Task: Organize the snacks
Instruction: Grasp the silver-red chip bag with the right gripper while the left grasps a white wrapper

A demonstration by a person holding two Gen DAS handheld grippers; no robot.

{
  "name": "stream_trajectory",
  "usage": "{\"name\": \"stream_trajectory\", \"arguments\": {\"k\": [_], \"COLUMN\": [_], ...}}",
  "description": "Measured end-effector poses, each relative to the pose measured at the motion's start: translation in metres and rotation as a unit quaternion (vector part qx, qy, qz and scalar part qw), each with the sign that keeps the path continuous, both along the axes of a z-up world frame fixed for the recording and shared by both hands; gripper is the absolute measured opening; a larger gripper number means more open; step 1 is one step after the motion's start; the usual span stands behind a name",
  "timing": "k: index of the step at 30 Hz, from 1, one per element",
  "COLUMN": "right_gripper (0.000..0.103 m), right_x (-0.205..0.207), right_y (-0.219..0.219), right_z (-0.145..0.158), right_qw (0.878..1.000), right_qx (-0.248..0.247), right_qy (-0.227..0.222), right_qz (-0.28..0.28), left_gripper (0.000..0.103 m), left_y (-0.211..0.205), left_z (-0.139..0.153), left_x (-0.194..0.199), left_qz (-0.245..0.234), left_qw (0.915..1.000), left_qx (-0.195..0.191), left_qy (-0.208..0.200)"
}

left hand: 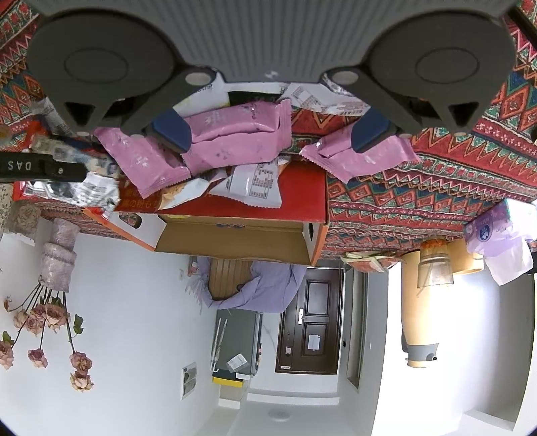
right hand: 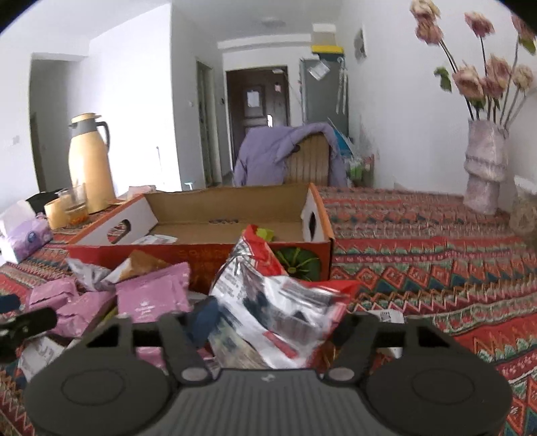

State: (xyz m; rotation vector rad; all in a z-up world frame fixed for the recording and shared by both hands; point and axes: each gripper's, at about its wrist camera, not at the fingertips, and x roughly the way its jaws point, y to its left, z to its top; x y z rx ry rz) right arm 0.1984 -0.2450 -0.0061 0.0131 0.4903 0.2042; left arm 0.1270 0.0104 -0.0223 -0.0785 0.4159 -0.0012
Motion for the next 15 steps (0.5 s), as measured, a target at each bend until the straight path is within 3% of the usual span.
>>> {"name": "stream_trajectory", "arguments": {"k": [3, 5, 7, 12, 15], "right_gripper": [0.028, 0.024, 0.023, 0.023, 0.023], "right_x": [-0.013, -0.021, -0.031, -0.052, -0.060], "right_y": [0.004, 0.010, 0.014, 0.009, 0.004], "right_z": [0.003, 0.005, 0.006, 0.014, 0.018], "right_qw": [1.000, 0.999, 0.997, 0.995, 0.994], "right_qx": [-0.009, -0.026, -0.039, -0.019, -0.009], "right_qy": [-0.025, -0.043, -0.063, -0.098, -0.107], "right_qz": [0.013, 0.010, 0.004, -0.007, -0.012], "left_gripper": [0.103, 0.103, 0.103, 0.103, 0.103], "left_y": [0.000, 0.001, 0.002, 0.017, 0.026], "left_z": [0.000, 0.000, 0.000, 0.006, 0.007], "left_x": [0.000, 0.000, -0.001, -0.005, -0.003], "left_qz": [0.001, 0.005, 0.012, 0.004, 0.002], "left_qw": [1.0000, 1.0000, 0.9999, 0.9991, 0.9976], "left_qx": [0.000, -0.001, -0.002, -0.012, 0.003], "left_qy": [-0.001, 0.000, 0.006, 0.041, 0.069]}}
